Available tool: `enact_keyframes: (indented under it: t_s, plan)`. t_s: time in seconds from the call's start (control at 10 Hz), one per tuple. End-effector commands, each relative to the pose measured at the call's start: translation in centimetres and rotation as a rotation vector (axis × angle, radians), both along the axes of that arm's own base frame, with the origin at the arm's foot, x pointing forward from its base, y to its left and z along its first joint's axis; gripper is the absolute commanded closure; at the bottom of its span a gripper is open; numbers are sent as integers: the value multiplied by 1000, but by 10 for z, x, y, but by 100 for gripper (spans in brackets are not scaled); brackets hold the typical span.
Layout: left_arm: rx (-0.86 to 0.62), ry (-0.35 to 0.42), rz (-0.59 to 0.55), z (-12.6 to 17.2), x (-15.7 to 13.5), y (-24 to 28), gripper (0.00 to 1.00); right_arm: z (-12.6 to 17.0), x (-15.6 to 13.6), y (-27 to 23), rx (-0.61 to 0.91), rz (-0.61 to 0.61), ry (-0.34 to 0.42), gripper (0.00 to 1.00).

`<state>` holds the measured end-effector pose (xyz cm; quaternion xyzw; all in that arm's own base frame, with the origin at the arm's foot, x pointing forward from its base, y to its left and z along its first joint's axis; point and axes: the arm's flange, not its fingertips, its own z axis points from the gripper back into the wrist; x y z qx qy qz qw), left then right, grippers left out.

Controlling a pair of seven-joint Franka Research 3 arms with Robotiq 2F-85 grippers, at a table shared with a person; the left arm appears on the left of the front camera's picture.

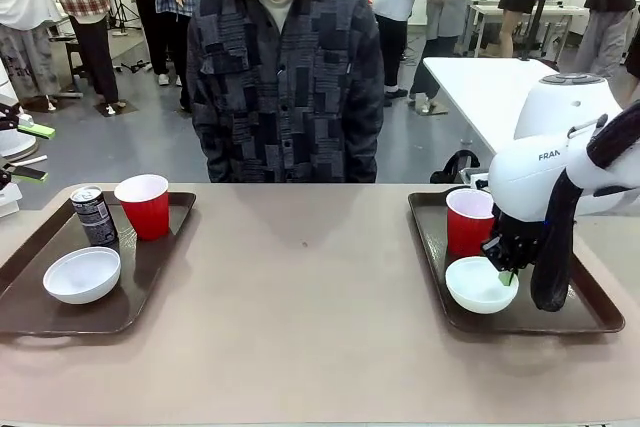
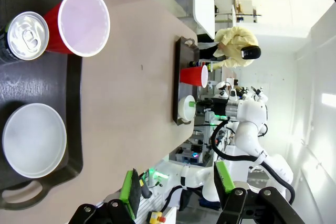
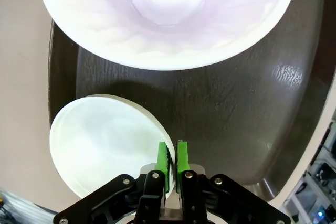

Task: Prepare tableware on both trays.
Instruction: Pick up a Picnic Bowl from the table and place it on a Handle tray.

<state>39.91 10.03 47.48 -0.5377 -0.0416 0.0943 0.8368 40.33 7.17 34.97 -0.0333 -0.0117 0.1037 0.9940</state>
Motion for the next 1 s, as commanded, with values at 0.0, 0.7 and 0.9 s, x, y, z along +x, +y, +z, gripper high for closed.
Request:
enact_keyframes:
  t_s: [0.0,0.7,0.9]
  plan:
    - [-21,0,2,3,1,1,25,-1,2,-5,5,29,2,30]
    - [-21,0,2,3,1,1,25,90,-31,-20,15,8,-47,23]
    - [-21,0,2,3,1,1,25,111,-44,-18,19,15,-27,3]
